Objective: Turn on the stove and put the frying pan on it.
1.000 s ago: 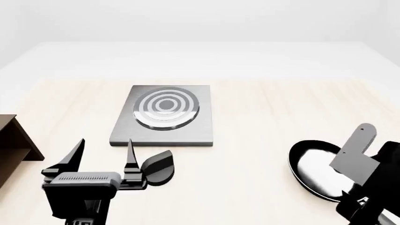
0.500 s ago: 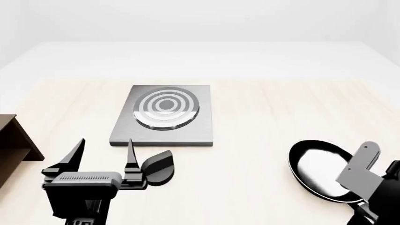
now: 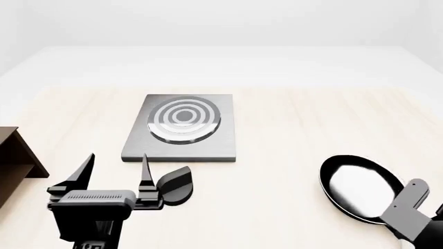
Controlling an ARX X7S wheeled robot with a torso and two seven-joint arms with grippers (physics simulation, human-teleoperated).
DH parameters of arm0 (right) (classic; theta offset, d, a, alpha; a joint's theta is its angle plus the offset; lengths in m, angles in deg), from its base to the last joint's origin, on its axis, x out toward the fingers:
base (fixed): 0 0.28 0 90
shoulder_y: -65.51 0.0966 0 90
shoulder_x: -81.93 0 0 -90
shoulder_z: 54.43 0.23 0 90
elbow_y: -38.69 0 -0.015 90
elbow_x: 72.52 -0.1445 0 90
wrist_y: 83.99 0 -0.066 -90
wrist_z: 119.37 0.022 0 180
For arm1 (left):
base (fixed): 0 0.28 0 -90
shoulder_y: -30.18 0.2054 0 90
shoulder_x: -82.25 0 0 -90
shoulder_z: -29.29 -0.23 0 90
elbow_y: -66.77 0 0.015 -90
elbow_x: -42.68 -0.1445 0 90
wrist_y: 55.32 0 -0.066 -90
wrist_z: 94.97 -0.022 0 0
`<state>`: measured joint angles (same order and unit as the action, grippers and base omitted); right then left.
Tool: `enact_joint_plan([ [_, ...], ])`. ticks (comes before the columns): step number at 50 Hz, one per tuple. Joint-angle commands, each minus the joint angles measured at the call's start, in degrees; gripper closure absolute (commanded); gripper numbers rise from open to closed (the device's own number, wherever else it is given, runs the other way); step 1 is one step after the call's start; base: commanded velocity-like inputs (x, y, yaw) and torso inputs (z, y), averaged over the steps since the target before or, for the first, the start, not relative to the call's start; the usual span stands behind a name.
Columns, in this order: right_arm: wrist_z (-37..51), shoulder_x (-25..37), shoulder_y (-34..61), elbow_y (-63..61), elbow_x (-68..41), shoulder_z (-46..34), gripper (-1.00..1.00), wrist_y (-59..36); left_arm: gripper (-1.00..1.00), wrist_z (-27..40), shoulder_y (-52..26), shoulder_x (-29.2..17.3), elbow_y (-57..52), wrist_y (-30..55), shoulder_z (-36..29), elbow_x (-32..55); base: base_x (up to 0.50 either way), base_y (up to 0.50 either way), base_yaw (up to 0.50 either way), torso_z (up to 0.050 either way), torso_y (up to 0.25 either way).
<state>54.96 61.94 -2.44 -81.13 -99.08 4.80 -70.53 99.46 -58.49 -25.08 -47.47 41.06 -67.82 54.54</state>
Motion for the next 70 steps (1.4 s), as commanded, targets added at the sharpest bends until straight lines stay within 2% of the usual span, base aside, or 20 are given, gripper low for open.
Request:
enact_joint_plan([
  [1,2.8,-1.5,-4.8,5.1,-0.2,2.1,-1.0,5.6,-1.0,0.3,0.0,-0.2,0.0,0.1,-0.2,0.0,0.0,0.0,0.0,0.0,0.0],
  [10,3.7,-4.2,-6.4,10.7,1.2,1.9,-1.0,10.8,-1.0,0.5,-0.1,-0.2,0.5,-0.1,-0.6,-0.1,0.0,0.0,0.0,0.0,0.0],
  [44,3.5,-5.8,-7.1,17.8,3.9,-0.7,-1.0,13.9,-1.0,1.2,-0.5,-1.0,0.1,0.3,-1.2,0.0,0.0,0.0,0.0,-0.001,0.0],
  [45,3.5,-5.8,-7.1,17.9,3.9,-0.7,1.0,14.2,-1.0,1.2,-0.5,-1.0,0.1,0.3,-1.2,0.0,0.0,0.0,0.0,-0.011,0.0],
  [61,3.3,-5.6,-7.5,15.0,2.4,0.8,1.0,16.0,-1.0,1.4,-0.5,-1.1,0.7,0.0,-1.7,-0.1,0.0,0.0,0.0,-0.001,0.0],
  [70,3.7,-3.9,-7.4,8.6,-1.5,5.5,1.0,16.4,-1.0,1.6,-0.5,-1.2,0.7,-0.2,-1.7,0.1,0.0,0.0,0.0,0.0,0.0],
])
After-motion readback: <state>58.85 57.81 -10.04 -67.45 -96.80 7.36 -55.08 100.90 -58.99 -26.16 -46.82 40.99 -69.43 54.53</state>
